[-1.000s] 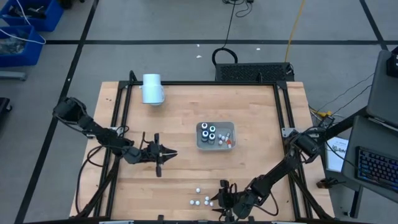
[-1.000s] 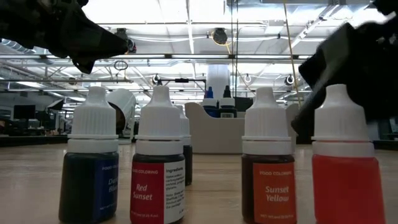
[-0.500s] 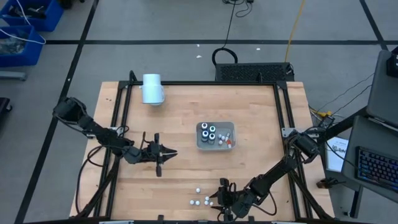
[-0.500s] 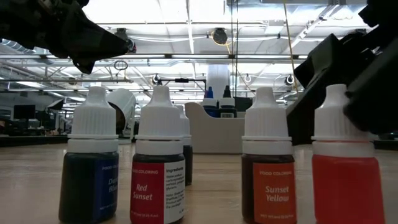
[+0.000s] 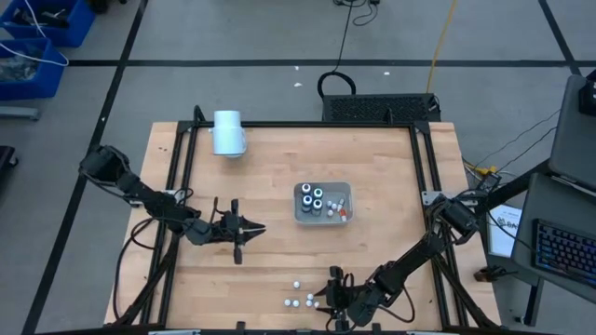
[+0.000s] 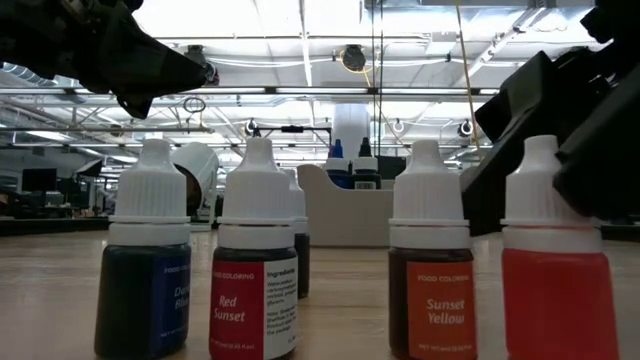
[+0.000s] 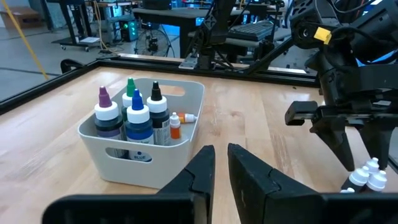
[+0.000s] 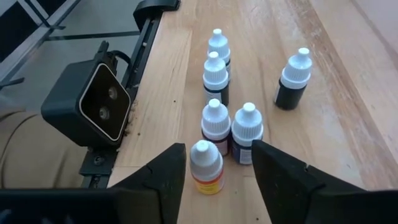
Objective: Pick & Place food coloring
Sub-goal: Put the small orange food coloring bottle into the gray bin
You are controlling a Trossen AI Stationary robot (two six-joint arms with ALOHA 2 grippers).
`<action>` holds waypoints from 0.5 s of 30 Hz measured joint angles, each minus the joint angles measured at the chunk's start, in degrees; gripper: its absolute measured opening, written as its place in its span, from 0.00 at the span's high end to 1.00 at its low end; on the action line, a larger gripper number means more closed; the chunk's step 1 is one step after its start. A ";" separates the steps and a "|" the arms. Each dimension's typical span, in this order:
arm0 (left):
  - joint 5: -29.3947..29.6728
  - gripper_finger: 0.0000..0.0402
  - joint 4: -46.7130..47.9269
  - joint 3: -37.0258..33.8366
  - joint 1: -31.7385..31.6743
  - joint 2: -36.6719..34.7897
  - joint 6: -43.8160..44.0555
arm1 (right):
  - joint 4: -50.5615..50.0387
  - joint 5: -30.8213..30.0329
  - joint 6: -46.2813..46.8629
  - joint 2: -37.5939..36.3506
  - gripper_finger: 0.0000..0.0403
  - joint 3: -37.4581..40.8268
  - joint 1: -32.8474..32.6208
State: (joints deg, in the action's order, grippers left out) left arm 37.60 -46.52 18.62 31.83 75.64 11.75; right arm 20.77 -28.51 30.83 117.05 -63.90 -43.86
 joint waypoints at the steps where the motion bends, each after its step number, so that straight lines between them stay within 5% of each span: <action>1: 0.00 0.87 0.00 -0.01 0.00 0.00 0.00 | -0.01 0.00 -0.01 0.00 0.59 0.00 0.00; 15: 0.00 0.87 0.00 -0.01 0.00 -0.01 -0.53 | 0.04 0.03 -1.87 0.00 0.85 0.00 0.00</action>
State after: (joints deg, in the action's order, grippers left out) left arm 37.60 -46.52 18.61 31.83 75.63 11.22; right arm 20.80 -28.48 28.96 117.05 -63.90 -43.86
